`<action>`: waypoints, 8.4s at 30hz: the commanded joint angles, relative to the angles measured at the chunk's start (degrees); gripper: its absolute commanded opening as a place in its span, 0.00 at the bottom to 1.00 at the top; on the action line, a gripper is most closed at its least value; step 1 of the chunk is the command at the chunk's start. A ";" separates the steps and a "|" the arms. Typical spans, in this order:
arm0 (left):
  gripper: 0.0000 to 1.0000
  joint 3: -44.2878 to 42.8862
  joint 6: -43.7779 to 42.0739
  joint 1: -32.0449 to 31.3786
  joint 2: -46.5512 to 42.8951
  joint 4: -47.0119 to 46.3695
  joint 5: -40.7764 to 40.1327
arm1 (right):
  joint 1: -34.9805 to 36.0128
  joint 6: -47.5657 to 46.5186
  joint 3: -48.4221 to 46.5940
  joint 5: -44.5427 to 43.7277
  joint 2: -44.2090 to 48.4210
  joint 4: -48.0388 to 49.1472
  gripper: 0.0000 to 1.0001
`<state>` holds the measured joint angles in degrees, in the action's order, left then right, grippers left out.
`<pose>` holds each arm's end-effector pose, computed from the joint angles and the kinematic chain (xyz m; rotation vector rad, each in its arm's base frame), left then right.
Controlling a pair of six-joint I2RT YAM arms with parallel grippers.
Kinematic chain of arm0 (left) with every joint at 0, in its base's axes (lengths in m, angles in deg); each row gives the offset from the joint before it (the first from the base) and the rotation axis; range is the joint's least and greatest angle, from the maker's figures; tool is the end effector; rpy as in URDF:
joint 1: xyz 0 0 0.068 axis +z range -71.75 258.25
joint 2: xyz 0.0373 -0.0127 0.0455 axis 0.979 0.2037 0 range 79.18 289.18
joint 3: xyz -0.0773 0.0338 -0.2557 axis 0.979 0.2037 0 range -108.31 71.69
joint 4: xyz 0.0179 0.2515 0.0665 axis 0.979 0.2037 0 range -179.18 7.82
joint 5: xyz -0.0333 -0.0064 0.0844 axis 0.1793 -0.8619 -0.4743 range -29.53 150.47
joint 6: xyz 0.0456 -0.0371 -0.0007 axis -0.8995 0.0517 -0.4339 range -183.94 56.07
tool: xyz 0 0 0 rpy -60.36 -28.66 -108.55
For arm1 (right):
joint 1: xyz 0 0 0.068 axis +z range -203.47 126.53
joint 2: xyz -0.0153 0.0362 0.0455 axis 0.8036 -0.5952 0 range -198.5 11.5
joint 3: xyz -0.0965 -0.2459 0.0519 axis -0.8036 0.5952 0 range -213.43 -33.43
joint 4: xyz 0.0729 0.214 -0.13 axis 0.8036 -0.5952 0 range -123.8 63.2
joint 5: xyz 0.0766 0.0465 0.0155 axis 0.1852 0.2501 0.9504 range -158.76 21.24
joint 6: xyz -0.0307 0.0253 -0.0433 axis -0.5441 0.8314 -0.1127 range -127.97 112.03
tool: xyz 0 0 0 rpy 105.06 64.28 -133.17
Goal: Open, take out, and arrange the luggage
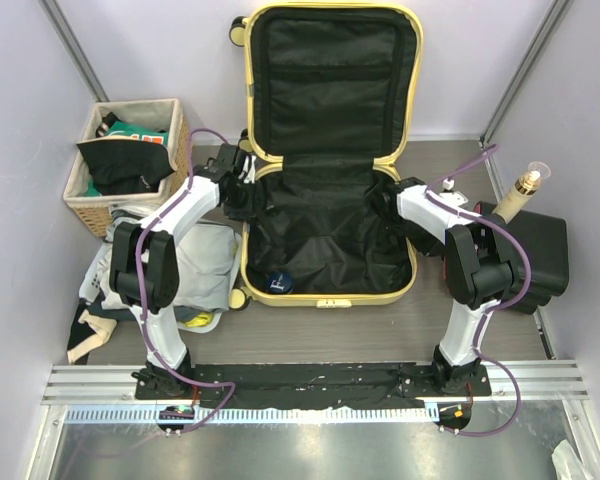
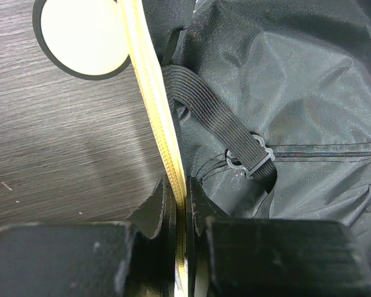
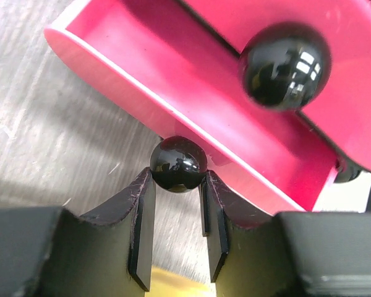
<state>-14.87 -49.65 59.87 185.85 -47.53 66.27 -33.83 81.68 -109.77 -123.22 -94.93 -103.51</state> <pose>0.3780 -0.1301 0.2326 0.1299 2.6759 -0.3198 0.3004 0.0703 0.1980 1.1977 2.0205 -0.9792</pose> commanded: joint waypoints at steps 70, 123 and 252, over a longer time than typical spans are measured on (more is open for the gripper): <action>0.00 -3.61 -4.26 -0.09 0.29 -1.39 3.95 | 19.03 -98.70 15.16 65.01 20.39 49.54 0.81; 0.00 -3.35 -4.53 -0.35 -1.20 -1.92 3.87 | 21.85 -87.36 7.51 45.04 22.84 53.24 0.37; 0.00 8.87 3.56 -0.88 -4.81 -6.75 7.55 | 22.81 -81.75 13.23 57.52 16.98 58.94 0.58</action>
<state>-8.51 -45.74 60.11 182.09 -52.21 67.45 -12.22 -1.73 -98.14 -72.95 -74.27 -50.24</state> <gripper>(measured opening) 0.068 0.524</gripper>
